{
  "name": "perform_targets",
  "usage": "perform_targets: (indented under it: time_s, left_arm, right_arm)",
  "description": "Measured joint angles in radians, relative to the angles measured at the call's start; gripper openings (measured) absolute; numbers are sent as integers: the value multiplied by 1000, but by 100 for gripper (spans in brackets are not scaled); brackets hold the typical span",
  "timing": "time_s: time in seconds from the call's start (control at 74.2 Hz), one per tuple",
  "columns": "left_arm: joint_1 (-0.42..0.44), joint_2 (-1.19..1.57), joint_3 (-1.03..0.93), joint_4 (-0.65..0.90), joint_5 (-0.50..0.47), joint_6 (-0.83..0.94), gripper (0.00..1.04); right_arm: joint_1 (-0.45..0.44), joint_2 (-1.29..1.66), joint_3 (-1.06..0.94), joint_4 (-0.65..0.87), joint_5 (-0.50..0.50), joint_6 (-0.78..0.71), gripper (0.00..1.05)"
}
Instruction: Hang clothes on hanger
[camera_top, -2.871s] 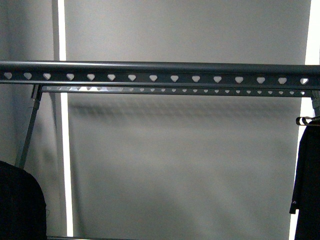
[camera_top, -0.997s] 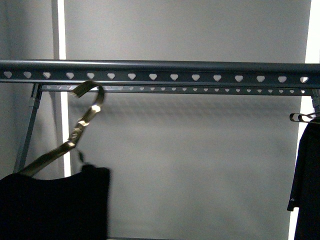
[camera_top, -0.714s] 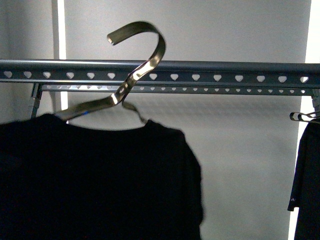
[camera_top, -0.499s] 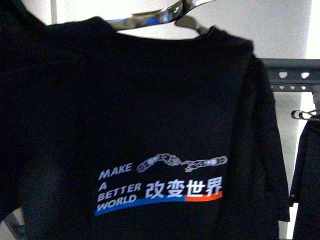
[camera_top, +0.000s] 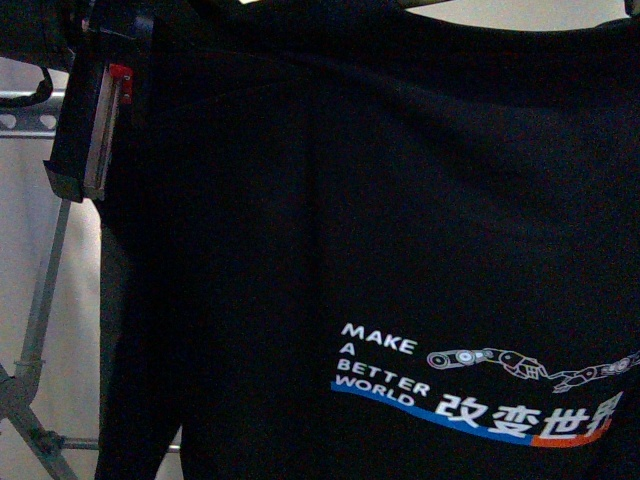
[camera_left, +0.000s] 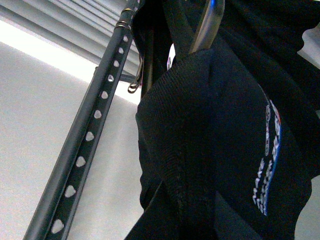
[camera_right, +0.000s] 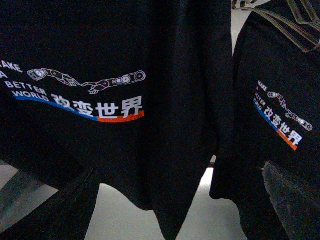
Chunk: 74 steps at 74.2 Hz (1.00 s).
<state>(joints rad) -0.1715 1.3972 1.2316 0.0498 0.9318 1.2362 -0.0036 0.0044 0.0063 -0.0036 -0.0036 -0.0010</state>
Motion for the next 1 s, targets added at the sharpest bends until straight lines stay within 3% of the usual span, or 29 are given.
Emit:
perform_targets:
  time_s: [0.323, 0.391, 0.445, 0.485, 0.593, 0.755, 0.863, 0.997]
  left_arm:
    - [0, 0, 0, 2, -1, 1, 4]
    - [0, 0, 0, 2, -2, 2, 4]
    - [-2, 0, 0, 2, -4, 4, 4]
    - [-4, 0, 0, 2, -4, 6, 4]
    - [-2, 0, 0, 2, -4, 7, 4]
    - [3, 0, 0, 2, -5, 8, 4]
    - [-1, 1, 0, 2, -5, 8, 4]
    - [-3, 2, 0, 2, -4, 8, 4]
  right_arm:
    - [-4, 4, 1, -5, -19, -5, 97]
    - [-90, 81, 54, -112, -243, -44, 97]
    - [-308, 310, 159, -63, -604, -79, 97]
    - [-414, 416, 223, 21, -729, -90, 97]
    - [-562, 616, 392, 160, -901, -164, 97]
    - [-557, 795, 599, 152, -1051, -421, 97]
    - [-497, 861, 748, 57, -1039, -634, 97]
    - [-408, 938, 935, -129, -1016, -1003, 97]
